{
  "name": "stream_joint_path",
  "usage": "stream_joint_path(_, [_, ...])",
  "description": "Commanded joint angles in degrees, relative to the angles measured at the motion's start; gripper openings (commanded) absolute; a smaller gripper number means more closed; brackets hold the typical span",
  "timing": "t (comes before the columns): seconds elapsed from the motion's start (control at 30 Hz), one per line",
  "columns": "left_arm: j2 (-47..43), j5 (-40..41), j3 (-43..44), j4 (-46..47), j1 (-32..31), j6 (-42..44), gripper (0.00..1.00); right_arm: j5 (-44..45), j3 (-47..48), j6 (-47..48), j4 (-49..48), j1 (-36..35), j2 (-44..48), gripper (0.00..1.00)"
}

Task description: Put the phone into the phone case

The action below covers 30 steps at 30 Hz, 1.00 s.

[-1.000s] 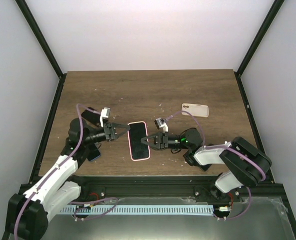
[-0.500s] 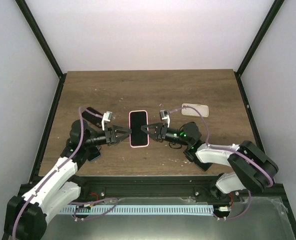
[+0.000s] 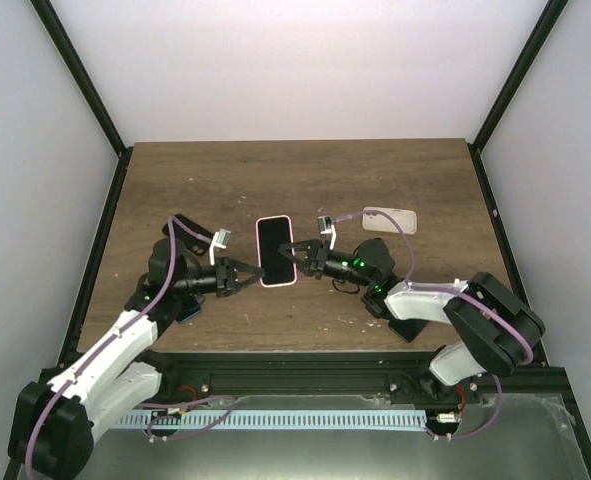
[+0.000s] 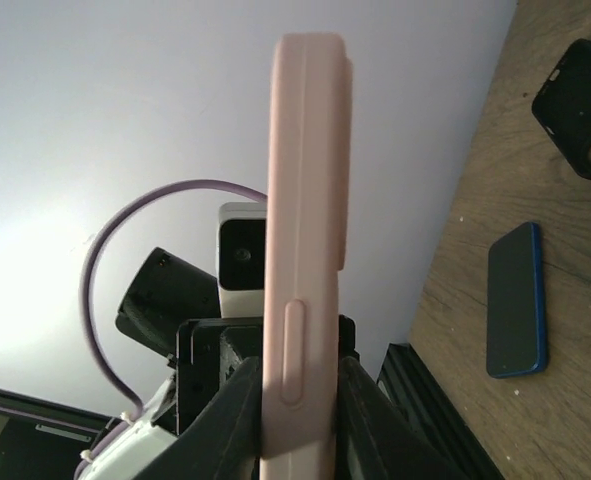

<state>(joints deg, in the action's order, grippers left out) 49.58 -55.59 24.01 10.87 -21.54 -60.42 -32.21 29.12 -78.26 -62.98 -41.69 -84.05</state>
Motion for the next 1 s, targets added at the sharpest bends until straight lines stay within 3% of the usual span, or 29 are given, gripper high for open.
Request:
stream_joint_path(0.0, [2.0,1.0,3.3,-6.7,-0.3,7.0,0.04,0.2,1.9,1.4,-1.7,0.4,-0.3,0.19])
stream_joint_path(0.2, [3.6,1.8,4.2,-8.5,-0.3,8.9,0.0,-1.9,1.6,2.5,0.7,0.3,-0.7,0.17])
stream_joint_path(0.3, [3.6,2.4,4.5,-8.8,-0.3,9.2,0.08,-2.6,1.5,4.0,1.9,0.5,-0.8,0.17])
stream_joint_path(0.57, [2.5,8.2,7.3,-17.1,-0.3,14.0,0.58,-3.2,1.7,14.8,15.5,2.3,1.5,0.16])
stream_joint_path(0.7, [2.7,14.2,9.5,-23.8,-0.2,17.5,0.98,-4.8,4.4,22.8,24.6,5.1,0.4,0.16])
stream_joint_path(0.97, [5.9,34.3,11.3,-37.3,2.1,17.6,1.0,-10.3,18.0,38.2,41.0,11.3,-11.3,0.17])
